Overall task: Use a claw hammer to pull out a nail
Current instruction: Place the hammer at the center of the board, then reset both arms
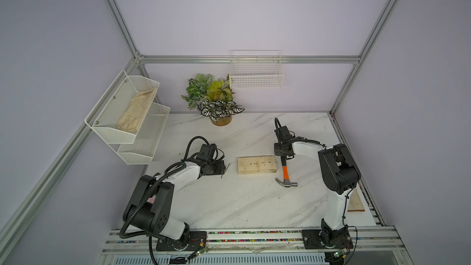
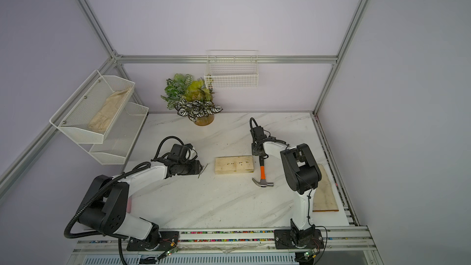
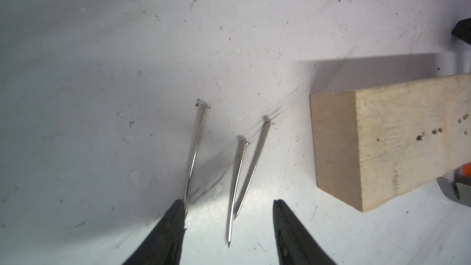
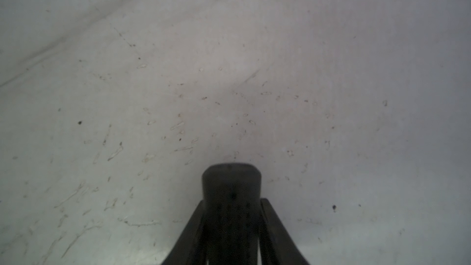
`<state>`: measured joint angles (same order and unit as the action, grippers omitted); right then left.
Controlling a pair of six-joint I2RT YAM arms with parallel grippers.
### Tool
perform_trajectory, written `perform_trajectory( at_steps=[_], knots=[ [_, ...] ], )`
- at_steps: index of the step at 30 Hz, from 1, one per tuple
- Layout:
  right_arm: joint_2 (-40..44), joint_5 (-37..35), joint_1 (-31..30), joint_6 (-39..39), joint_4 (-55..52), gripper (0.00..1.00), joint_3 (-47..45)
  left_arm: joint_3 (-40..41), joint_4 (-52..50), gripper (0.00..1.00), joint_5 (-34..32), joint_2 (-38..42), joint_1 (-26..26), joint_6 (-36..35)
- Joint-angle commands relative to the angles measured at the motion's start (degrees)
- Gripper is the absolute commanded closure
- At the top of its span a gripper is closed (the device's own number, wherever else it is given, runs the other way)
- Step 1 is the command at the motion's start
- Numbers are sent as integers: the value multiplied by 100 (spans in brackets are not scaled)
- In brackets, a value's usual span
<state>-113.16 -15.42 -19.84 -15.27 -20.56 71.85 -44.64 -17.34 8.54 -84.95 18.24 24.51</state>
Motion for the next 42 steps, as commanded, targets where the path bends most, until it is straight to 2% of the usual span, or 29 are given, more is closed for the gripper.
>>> perform_trajectory(
  at_steps=[1, 6, 8, 9, 10, 14, 17, 19, 21, 22, 24, 25, 27, 30, 33, 34, 35, 37, 38, 39, 40, 41, 42],
  knots=[
    [-154, -40, 41, -21, -127, 58, -39, -153, 20, 41, 41, 348, -106, -16],
    [-21, 15, 41, -29, -156, 49, -40, -172, 21, 35, 15, 682, -219, -9],
    [155, 55, 46, -53, -192, 41, -31, -161, 21, 31, -107, 776, -262, 10],
    [316, 57, 42, -68, -180, 36, -48, -166, 14, 25, -206, 842, -308, 10],
    [514, 36, 41, -77, -135, 30, -104, -150, 23, 2, -298, 915, -358, 17],
    [1460, -281, 59, -159, 339, 4, -526, -80, 25, 0, -653, 1370, -669, 117],
    [2232, -688, 136, -302, 1223, 3, -1164, 299, 237, 0, -1488, 1944, -947, 80],
    [2813, -939, 216, -329, 2183, 3, -1927, 758, 651, 0, -2305, 2313, -1116, -198],
    [3307, -1037, 327, -44, 3367, 3, -2776, 1272, 1471, 0, -2283, 2551, -1267, -900],
    [3502, -1077, 394, 171, 4005, 3, -3222, 1561, 2030, 0, -2416, 2587, -1312, -1096],
    [3784, -1194, 486, 609, 5258, 3, -4031, 2111, 3345, 0, -2236, 2458, -1422, -1825],
    [3780, -1254, 525, 776, 5830, 3, -4363, 2320, 3912, 0, -2176, 2266, -1459, -2109],
    [3622, -1252, 615, 920, 6133, 3, -4628, 2427, 4575, 0, -2595, 1807, -1513, -2074],
    [3090, -1502, 646, 958, 6694, 3, -4848, 2583, 5797, 0, -2227, 1122, -1667, -2338],
    [2491, -1910, 692, 841, 8194, 3, -5245, 2803, 6845, 0, -1998, 832, -1732, -2343],
    [2290, -2000, 700, 1081, 8607, 3, -5256, 2863, 7182, 0, -1919, 640, -1766, -2373],
    [2233, -2200, 681, 1123, 8431, 3, -5125, 2865, 7403, 0, -2064, 464, -1776, -2346],
    [2121, -1967, 685, 1022, 7725, 3, -4734, 2719, 7667, 0, -2177, -276, -1804, -2264],
    [2015, -2026, 688, 1182, 7853, 3, -4711, 2652, 7899, 0, -2176, -574, -1815, -2380],
    [1847, -1941, 692, 1428, 8454, 3, -4870, 2664, 8088, 0, -2123, -629, -1790, -2460],
    [1556, -1679, 856, 1625, 9367, 3, -5109, 2598, 7652, 0, -2037, -436, -1797, -2411],
    [1296, -1588, 1004, 1391, 9614, 3, -5148, 2509, 7292, 0, -1883, -325, -1789, -2440],
    [1204, -1285, 1060, 1550, 9867, 3, -5174, 2396, 7013, 0, -1648, -300, -1790, -2550]
  ],
)
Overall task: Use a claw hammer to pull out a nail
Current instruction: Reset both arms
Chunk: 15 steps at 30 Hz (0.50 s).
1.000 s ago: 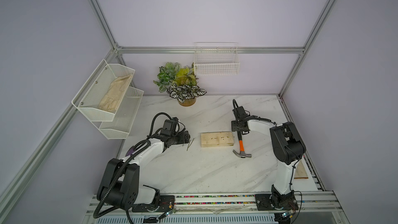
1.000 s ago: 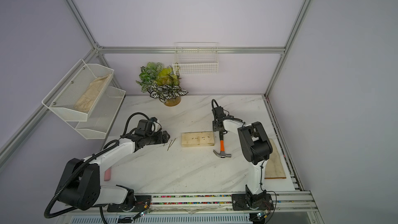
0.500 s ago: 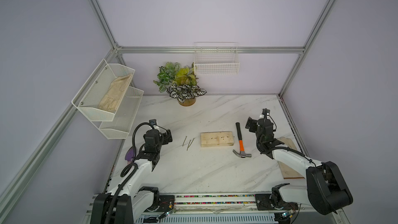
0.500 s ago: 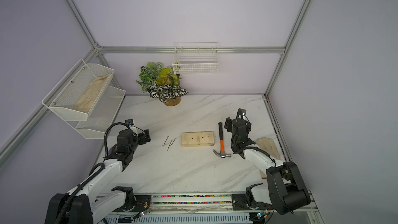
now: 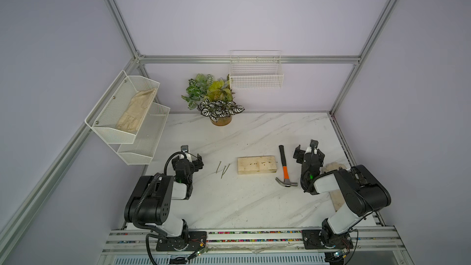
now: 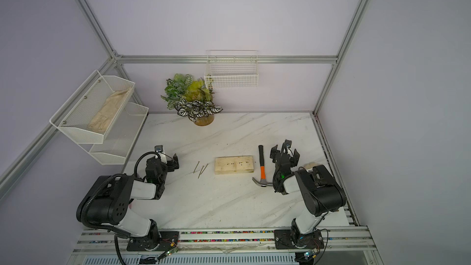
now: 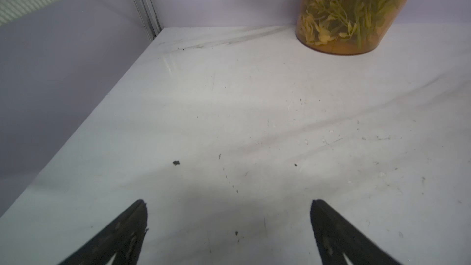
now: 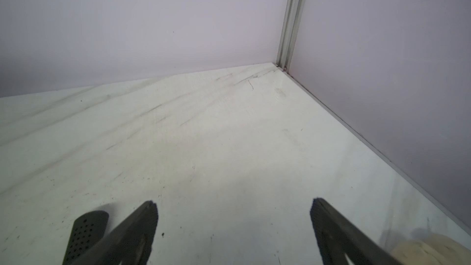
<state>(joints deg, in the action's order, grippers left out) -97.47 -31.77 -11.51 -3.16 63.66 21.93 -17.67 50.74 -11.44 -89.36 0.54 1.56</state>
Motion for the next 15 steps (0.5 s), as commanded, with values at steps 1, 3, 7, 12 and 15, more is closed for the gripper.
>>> perform_trajectory(
  at_steps=[1, 3, 7, 12, 15],
  knots=[
    [-283, 569, 230, 272, 1105, 3, -143, -400, 125, 0, 552, 70, -26, -401],
    [-719, 715, 318, 311, 1374, 3, -50, -371, 254, 0, 473, 20, -27, -314],
    [-505, 1330, 826, -196, 152, 3, 387, -469, 126, 0, 149, -19, -54, -156],
    [-464, 1251, 819, -181, 232, 3, 345, -406, 265, 0, 147, -22, -54, -184],
    [-455, 1251, 819, -188, 183, 3, 355, -403, 278, 0, 134, -21, -54, -174]
  ],
)
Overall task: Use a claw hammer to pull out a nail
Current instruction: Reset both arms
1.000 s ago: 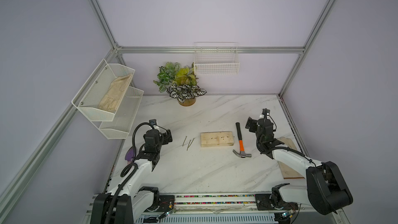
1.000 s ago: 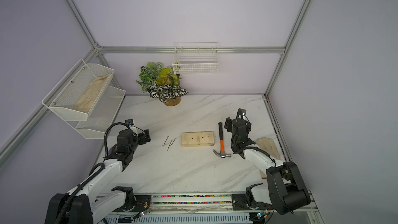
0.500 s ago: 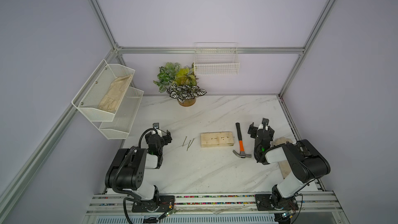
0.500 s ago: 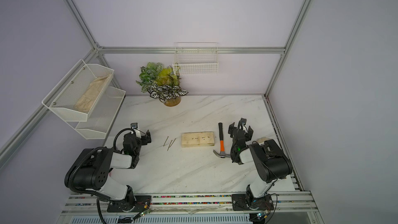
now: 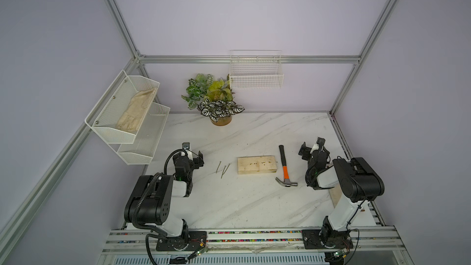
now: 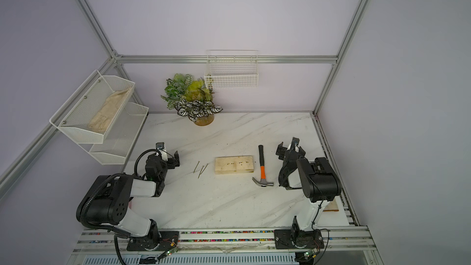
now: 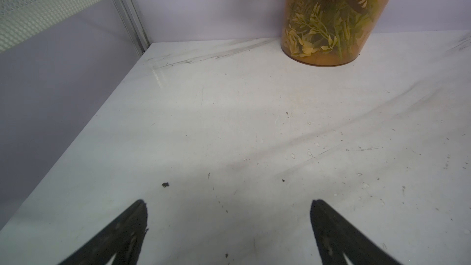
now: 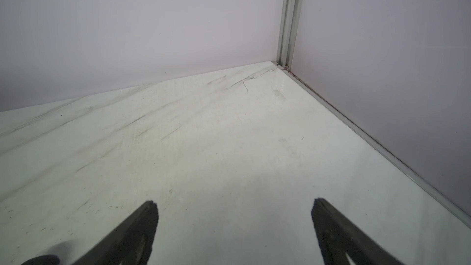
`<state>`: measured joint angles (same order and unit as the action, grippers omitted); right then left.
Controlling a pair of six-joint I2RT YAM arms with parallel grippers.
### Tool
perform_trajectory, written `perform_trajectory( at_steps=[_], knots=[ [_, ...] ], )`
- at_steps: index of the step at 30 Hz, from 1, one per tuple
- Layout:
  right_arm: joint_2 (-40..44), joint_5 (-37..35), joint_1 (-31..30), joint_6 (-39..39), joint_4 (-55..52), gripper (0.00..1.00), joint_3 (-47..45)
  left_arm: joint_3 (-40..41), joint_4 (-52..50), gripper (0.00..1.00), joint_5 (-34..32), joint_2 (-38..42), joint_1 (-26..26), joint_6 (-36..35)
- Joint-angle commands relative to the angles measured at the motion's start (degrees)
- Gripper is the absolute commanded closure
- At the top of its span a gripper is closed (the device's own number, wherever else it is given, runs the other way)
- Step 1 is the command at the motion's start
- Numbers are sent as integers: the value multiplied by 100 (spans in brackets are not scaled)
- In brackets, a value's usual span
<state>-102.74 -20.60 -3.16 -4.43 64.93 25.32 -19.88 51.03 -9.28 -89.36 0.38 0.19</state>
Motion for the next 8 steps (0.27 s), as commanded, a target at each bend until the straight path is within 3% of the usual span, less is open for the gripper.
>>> perform_trajectory(
  at_steps=[1, 8],
  knots=[
    [61, 135, -15, -52, 89, 3, 15, -175, 250, 0, -83, -25, -38, -36],
    [70, 143, -17, -55, 64, 3, 12, -185, 306, 0, -100, -65, -38, -5]
  ],
)
